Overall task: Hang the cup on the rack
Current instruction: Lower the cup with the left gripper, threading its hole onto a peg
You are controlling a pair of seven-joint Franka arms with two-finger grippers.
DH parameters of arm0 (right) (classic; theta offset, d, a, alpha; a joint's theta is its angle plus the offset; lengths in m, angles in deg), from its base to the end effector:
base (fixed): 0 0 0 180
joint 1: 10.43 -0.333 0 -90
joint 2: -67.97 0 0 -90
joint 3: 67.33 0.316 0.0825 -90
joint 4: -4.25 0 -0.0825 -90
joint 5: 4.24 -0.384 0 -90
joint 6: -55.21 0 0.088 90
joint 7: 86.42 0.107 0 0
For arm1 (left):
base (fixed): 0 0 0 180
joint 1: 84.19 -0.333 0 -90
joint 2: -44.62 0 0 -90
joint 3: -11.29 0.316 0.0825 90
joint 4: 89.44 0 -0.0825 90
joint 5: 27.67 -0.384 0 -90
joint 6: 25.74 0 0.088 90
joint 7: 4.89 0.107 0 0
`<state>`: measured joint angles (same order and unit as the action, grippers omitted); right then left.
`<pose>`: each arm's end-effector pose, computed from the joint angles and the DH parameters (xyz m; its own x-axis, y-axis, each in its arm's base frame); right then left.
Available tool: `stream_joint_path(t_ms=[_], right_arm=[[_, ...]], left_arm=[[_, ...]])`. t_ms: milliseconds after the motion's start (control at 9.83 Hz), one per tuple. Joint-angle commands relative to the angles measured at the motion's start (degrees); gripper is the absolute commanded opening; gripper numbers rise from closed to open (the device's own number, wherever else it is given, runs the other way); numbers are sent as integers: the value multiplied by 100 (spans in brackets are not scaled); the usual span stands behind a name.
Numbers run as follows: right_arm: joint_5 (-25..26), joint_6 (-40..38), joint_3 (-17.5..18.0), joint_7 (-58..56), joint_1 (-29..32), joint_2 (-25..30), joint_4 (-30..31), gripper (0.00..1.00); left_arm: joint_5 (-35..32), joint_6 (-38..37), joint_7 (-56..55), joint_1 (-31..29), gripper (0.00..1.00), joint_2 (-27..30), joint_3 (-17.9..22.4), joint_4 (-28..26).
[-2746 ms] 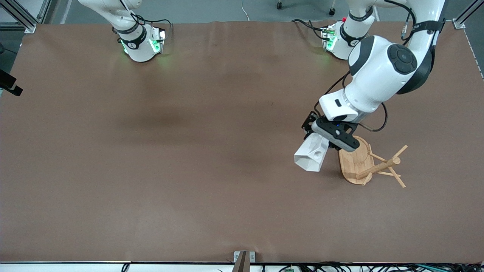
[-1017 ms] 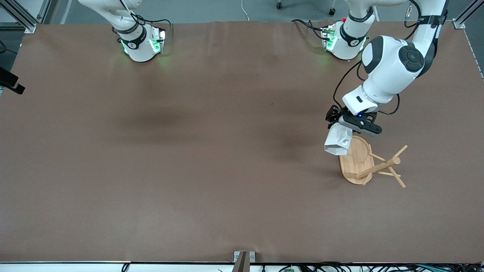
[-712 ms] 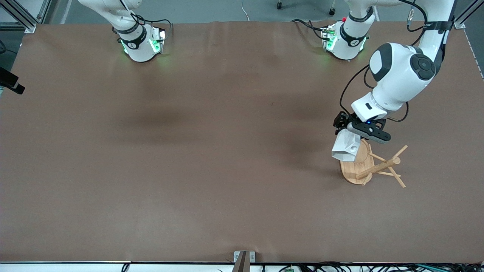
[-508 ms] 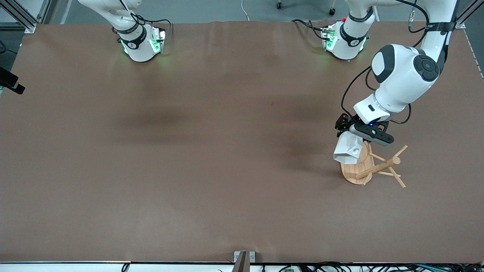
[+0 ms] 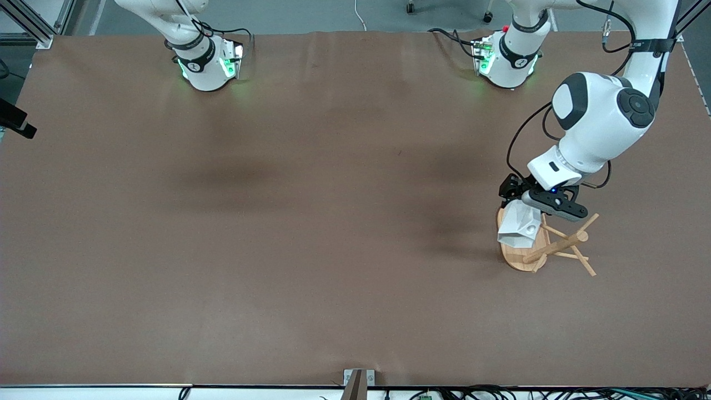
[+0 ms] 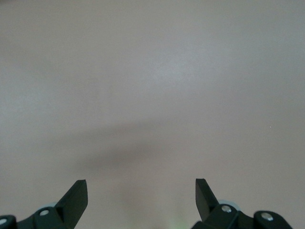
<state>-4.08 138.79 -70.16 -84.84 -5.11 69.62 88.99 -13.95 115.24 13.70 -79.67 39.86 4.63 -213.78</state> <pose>0.5281 -0.0764 0.6731 0.9855 -0.1693 0.0086 -0.1693 -0.9856 0.0011 0.5560 -0.1090 0.3766 0.9180 -0.3164 0.2393 -0.3520 -0.9278 0.1236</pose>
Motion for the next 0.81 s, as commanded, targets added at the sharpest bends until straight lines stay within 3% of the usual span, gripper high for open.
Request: stream_joint_path(t_ms=[0,712], right_arm=[[27,-53,81,-35,92,2,-27,100],[19,-96,81,-61,101,2,-27,100]], left_arm=[[105,-18,172,-12,0,-148,94,-38],[105,-141,172,-21,0,-165,375,-108]])
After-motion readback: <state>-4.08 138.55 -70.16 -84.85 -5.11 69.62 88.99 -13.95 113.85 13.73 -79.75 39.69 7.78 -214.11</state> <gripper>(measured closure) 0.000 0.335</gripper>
